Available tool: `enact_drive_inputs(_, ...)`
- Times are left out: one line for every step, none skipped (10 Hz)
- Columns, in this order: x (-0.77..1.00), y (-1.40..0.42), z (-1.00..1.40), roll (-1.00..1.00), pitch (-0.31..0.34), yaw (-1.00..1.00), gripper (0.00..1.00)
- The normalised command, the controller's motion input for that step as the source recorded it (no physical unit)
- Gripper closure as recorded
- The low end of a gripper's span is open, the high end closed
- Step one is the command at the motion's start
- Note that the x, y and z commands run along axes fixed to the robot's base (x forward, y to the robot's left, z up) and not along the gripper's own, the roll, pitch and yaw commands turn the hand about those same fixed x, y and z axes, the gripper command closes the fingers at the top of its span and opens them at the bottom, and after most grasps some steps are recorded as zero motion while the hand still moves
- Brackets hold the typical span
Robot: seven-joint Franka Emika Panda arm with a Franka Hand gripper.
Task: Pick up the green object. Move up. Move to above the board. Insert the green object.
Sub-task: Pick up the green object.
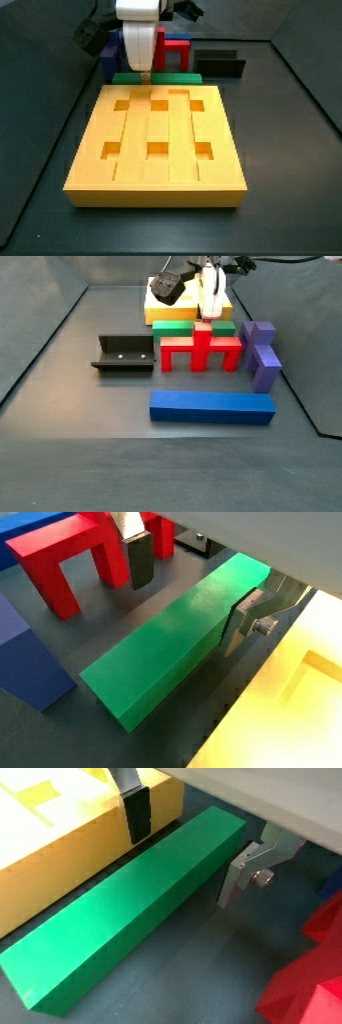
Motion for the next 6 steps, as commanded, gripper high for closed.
enact_drive_inputs(-0.17,0.05,-0.15,0.0,-0.011,-0.02,0.0)
enact_drive_inputs(-0.1,0.0,-0.14,0.0,-0.001,0.0,0.0)
enact_drive_inputs(-0.08,0.0,-0.12,0.0,0.0,0.0,0.0)
enact_drive_inputs(-0.08,0.0,-0.13,0.0,0.0,0.0,0.0)
enact_drive_inputs(-0.07,0.0,-0.14,0.0,0.0,0.0,0.0)
enact_drive_inputs(-0.01,0.0,-0.15,0.0,0.0,-0.03,0.0)
